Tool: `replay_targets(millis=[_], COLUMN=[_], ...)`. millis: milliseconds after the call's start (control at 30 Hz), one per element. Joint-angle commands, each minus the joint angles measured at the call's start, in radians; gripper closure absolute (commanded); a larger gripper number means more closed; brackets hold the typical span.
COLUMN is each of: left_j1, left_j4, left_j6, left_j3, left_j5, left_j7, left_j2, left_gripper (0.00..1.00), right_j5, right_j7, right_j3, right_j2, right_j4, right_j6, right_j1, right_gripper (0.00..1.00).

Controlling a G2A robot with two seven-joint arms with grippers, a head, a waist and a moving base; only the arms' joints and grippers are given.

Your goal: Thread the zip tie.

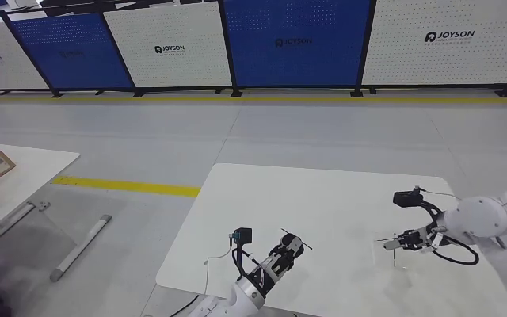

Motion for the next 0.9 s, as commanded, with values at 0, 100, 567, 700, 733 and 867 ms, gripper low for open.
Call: replay_targets(millis=[0, 100, 567, 700, 733, 867], left_j1=[0.000, 0.000, 0.000, 0.000, 0.000, 0.000], left_j4=[0.000, 0.000, 0.000, 0.000, 0.000, 0.000], left_j6=[0.000, 0.000, 0.000, 0.000, 0.000, 0.000], left_j3=[0.000, 0.000, 0.000, 0.000, 0.000, 0.000], left_j5=[0.000, 0.000, 0.000, 0.000, 0.000, 0.000], left_j7=[0.000, 0.000, 0.000, 0.000, 0.000, 0.000], left_j2=[0.000, 0.000, 0.000, 0.000, 0.000, 0.000], left_gripper=[1.00, 1.00, 1.00, 1.00, 1.00, 1.00], right_j5=[0.032, 0.054, 0.103, 0.056, 0.039, 0.012], right_j7=[0.000, 0.000, -0.037, -0.094, -0.100, -0.105], right_j3=[-0.022, -0.027, -0.011, 0.002, 0.007, 0.018], right_j2=[-0.013, -0.017, -0.026, -0.020, -0.019, -0.019], right_j4=[0.017, 0.031, 0.047, -0.015, -0.008, 0.015], right_j6=[0.068, 0.080, 0.279, 0.364, 0.364, 0.364], right_j1=[0.013, 0.019, 0.004, -0.028, -0.032, -0.035], right_gripper=[0.00, 0.00, 0.00, 0.00, 0.00, 0.00])
